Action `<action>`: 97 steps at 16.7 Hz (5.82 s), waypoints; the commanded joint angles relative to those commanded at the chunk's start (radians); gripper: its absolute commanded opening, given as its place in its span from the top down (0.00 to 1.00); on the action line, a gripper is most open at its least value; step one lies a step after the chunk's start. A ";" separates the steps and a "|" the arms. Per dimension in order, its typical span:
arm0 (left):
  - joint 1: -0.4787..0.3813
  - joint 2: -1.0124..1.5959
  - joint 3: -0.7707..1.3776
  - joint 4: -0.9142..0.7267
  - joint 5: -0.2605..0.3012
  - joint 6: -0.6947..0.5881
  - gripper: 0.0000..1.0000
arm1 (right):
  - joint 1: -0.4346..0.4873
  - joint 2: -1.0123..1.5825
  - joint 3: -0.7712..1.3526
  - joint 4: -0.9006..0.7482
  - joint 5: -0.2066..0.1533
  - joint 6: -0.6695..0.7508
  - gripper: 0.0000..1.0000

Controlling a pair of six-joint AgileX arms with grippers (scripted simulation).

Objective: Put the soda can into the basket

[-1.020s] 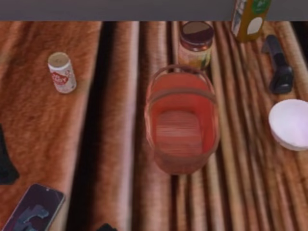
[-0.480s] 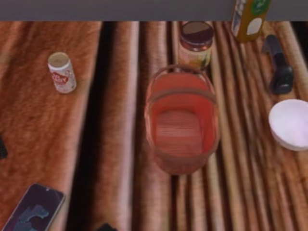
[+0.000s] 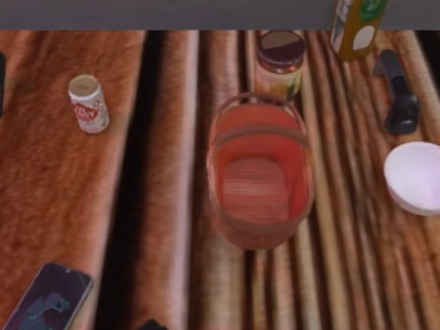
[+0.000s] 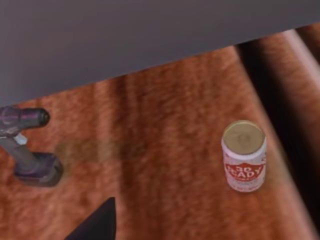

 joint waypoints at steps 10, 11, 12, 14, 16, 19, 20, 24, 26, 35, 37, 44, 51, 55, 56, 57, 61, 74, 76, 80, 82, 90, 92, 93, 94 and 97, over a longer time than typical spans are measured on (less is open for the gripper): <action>-0.034 0.991 0.945 -0.558 0.024 0.280 0.00 | 0.000 0.000 0.000 0.000 0.000 0.000 0.00; -0.036 1.079 1.028 -0.607 0.026 0.305 0.00 | 0.000 0.000 0.000 0.000 0.000 0.000 0.00; -0.039 1.163 1.109 -0.654 0.028 0.329 0.00 | 0.000 0.000 0.000 0.000 0.000 0.000 0.00; -0.043 1.316 1.255 -0.740 0.030 0.373 0.00 | 0.000 0.000 0.000 0.000 0.000 0.000 0.00; -0.047 1.446 1.380 -0.812 0.032 0.410 0.00 | 0.000 0.000 0.000 0.000 0.000 0.000 0.00; -0.050 1.588 1.517 -0.892 0.034 0.451 0.00 | 0.000 0.000 0.000 0.000 0.000 0.000 0.00; -0.051 1.620 1.548 -0.909 0.035 0.460 0.00 | 0.000 0.000 0.000 0.000 0.000 0.000 0.00; -0.052 1.662 1.588 -0.932 0.035 0.472 0.00 | 0.000 0.000 0.000 0.000 0.000 0.000 0.00; -0.052 1.662 1.588 -0.932 0.035 0.472 0.00 | 0.000 0.000 0.000 0.000 0.000 0.000 0.00; -0.057 1.652 1.402 -0.755 0.035 0.467 0.00 | 0.000 0.000 0.000 0.000 0.000 0.000 0.00; -0.058 1.652 1.373 -0.726 0.035 0.466 0.00 | 0.000 0.000 0.000 0.000 0.000 0.000 0.00; -0.058 1.652 1.372 -0.725 0.035 0.466 0.30 | 0.000 0.000 0.000 0.000 0.000 0.000 0.00; -0.058 1.652 1.372 -0.725 0.035 0.466 0.83 | 0.000 0.000 0.000 0.000 0.000 0.000 0.00; -0.058 1.652 1.372 -0.725 0.035 0.466 1.00 | 0.000 0.000 0.000 0.000 0.000 0.000 0.00; -0.058 1.652 1.372 -0.725 0.035 0.466 1.00 | 0.000 0.000 0.000 0.000 0.000 0.000 0.00; -0.058 1.652 1.372 -0.725 0.035 0.466 1.00 | 0.000 0.000 0.000 0.000 0.000 0.000 0.00; -0.058 1.652 1.372 -0.725 0.035 0.466 1.00 | 0.000 0.000 0.000 0.000 0.000 0.000 0.00; -0.132 1.506 1.017 -0.061 0.444 0.234 1.00 | 0.000 0.000 0.000 0.000 0.000 0.000 0.00; -0.154 1.448 0.916 0.152 0.566 0.166 1.00 | 0.000 0.000 0.000 0.000 0.000 0.000 0.00; -0.200 1.322 0.709 0.583 0.815 0.028 1.00 | 0.000 0.000 0.000 0.000 0.000 0.000 0.00; -0.222 1.262 0.609 0.778 0.931 -0.038 1.00 | 0.000 0.000 0.000 0.000 0.000 0.000 0.00; -0.278 1.115 0.342 1.215 1.225 -0.208 1.00 | 0.000 0.000 0.000 0.000 0.000 0.000 0.00; -0.279 1.112 0.336 1.222 1.230 -0.211 1.00 | 0.000 0.000 0.000 0.000 0.000 0.000 0.00; -0.279 1.112 0.336 1.222 1.230 -0.211 1.00 | 0.000 0.000 0.000 0.000 0.000 0.000 0.00; -0.279 1.112 0.336 1.222 1.230 -0.211 1.00 | 0.000 0.000 0.000 0.000 0.000 0.000 0.00; -0.274 1.131 0.335 1.238 1.231 -0.210 1.00 | 0.000 0.000 0.000 0.000 0.000 0.000 0.00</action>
